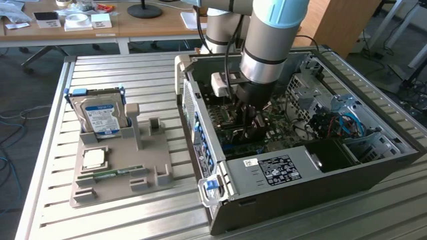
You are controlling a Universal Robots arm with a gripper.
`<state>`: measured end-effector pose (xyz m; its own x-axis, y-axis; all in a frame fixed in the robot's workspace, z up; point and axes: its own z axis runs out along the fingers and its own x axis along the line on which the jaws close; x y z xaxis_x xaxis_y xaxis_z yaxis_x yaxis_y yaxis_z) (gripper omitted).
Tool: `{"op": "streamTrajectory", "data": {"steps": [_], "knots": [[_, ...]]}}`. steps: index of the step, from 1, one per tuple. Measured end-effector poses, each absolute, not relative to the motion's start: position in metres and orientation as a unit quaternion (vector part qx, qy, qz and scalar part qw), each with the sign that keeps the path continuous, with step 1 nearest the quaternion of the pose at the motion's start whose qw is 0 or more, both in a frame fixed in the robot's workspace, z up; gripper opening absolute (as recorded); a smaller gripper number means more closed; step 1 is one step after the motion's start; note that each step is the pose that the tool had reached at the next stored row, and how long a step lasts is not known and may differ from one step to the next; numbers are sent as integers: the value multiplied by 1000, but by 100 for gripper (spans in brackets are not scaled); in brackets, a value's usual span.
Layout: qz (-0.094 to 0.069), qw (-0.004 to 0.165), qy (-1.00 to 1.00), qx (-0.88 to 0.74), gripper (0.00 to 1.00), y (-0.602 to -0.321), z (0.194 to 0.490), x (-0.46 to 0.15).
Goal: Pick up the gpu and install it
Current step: 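Insert the gpu into the slot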
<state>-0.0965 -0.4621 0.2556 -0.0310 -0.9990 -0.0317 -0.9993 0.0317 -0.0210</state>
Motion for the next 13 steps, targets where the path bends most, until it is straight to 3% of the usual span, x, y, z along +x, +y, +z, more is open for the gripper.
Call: {"op": "streamTrajectory", "data": {"steps": [13], "knots": [[1,16,718,-696,57,-462,284,-96]]}}
